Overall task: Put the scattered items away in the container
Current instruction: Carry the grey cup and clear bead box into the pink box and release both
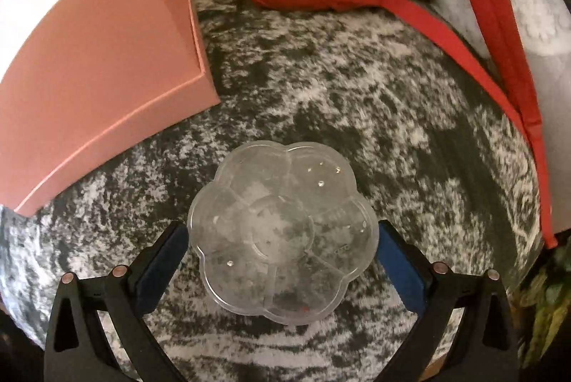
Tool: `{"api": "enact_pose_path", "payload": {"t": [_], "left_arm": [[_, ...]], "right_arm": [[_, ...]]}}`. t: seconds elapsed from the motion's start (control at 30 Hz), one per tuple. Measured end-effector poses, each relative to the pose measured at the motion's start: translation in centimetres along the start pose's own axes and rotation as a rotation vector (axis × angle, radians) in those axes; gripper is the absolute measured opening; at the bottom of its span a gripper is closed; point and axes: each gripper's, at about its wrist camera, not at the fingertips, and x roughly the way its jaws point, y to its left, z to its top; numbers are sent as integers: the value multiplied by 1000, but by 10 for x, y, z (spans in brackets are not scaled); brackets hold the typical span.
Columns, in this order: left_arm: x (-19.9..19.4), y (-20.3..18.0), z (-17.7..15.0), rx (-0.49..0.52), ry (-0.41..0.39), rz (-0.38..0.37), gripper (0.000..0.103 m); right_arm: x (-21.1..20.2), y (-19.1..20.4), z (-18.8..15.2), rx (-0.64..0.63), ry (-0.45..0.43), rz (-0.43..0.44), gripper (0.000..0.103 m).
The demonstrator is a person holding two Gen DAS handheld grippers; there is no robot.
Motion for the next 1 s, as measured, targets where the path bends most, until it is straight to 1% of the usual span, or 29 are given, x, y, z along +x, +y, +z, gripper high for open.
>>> {"api": "enact_pose_path", "payload": {"t": [0.07, 0.37, 0.47, 0.5, 0.57, 0.63, 0.67, 0.73, 0.83, 0.9, 0.93, 1.0], "left_arm": [[-1, 2, 0, -3, 0, -1, 74], [-5, 12, 0, -17, -4, 8, 74], [-4, 15, 0, -22, -3, 7, 74], [-4, 16, 0, -24, -3, 5, 74], [-5, 17, 0, -26, -5, 2, 74], [-7, 18, 1, -28, -8, 0, 74], [-7, 19, 1, -30, -10, 0, 74], [-9, 20, 1, -32, -13, 0, 74], [-10, 18, 3, -32, -17, -2, 74], [-12, 15, 4, -27, -25, -4, 74], [-13, 13, 5, -25, -30, -6, 74], [-15, 8, 9, -23, -43, -10, 74]], "right_arm": [[-1, -1, -2, -5, -16, -3, 103], [6, 22, -18, -171, -25, -44, 103], [7, 13, -10, -103, -24, -11, 102], [5, 12, -8, -80, -24, -10, 100], [1, 10, -4, -36, -25, -4, 99], [-8, 9, -2, 5, -36, 31, 99], [-17, 8, -1, 31, -61, 55, 99], [-34, 10, 0, 57, -114, 75, 99], [-68, 16, -5, 94, -219, 103, 99], [-94, 26, -9, 116, -301, 146, 99], [-104, 34, -10, 105, -339, 150, 99], [-135, 65, -16, 30, -471, 116, 99]]}}
